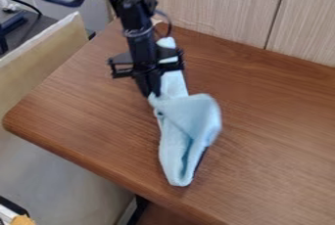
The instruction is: Fold the cloth from right to left
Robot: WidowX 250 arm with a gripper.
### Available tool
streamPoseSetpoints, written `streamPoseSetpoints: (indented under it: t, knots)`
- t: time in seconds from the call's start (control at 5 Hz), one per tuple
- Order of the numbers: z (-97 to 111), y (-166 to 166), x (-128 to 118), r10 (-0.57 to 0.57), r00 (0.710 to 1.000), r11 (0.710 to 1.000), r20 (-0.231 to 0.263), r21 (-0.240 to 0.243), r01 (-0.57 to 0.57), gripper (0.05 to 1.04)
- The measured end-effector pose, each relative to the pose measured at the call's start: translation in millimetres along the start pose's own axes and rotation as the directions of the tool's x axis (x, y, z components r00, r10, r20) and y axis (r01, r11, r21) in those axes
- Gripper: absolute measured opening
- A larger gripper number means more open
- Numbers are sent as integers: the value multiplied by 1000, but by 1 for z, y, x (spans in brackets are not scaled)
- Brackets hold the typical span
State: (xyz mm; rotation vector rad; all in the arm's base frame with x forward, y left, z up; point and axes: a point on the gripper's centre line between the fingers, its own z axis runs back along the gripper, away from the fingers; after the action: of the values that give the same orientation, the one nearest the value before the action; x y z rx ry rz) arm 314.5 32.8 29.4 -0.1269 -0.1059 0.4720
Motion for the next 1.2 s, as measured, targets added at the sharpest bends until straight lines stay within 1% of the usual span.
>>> streamPoseSetpoints:
  t: [0.2,0.4,0.6,1.0,1.2]
  knots:
    - [-11,14,-5,15,1000,999,-13,34,-14,83]
    - [-25,22,-7,27,999,999,-40,36,-26,110]
    - [-25,21,-8,39,998,999,-46,29,-38,288]
    - [-22,20,-8,50,997,998,-65,30,-48,872]
    - [-13,13,-6,33,998,999,-52,22,-32,1009]
